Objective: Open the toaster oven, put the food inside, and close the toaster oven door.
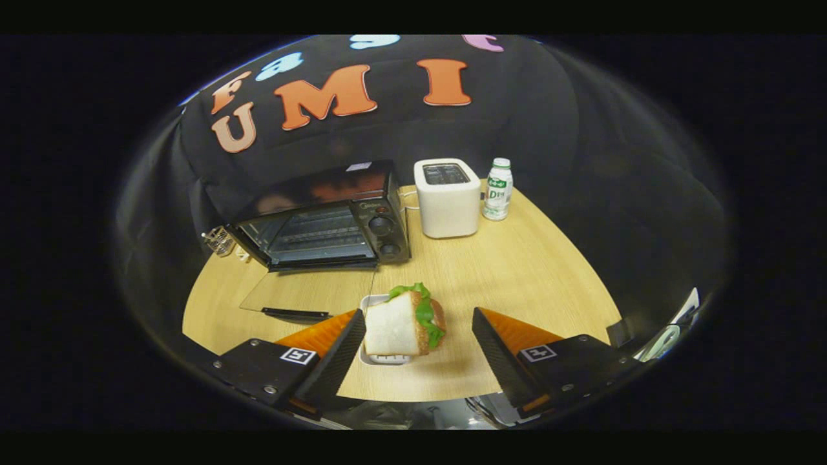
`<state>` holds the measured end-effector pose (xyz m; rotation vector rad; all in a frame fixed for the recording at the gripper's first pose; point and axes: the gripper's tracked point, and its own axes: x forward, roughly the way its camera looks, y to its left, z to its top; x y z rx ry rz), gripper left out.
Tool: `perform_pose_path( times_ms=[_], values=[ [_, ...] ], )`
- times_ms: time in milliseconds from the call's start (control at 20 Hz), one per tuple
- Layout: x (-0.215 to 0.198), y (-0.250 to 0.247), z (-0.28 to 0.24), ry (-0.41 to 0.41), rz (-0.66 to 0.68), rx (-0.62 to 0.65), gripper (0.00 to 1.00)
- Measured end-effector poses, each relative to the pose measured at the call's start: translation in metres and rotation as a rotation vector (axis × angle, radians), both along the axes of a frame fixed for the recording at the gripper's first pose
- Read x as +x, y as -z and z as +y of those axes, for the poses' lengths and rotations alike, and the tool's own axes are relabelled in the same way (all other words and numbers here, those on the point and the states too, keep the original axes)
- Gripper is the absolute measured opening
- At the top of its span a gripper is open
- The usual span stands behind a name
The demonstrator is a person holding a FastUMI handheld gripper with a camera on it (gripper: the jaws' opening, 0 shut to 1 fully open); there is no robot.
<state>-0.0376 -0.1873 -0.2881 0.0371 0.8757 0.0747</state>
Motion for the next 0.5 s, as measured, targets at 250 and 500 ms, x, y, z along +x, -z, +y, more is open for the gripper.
perform_pose_path(
  times_ms=[250,500],
  values=[
    [0.024,0.037,-0.005,-0.009,0.160,0.182,0.99],
    [0.037,0.077,0.005,-0.042,0.305,0.316,0.99]
  ],
)
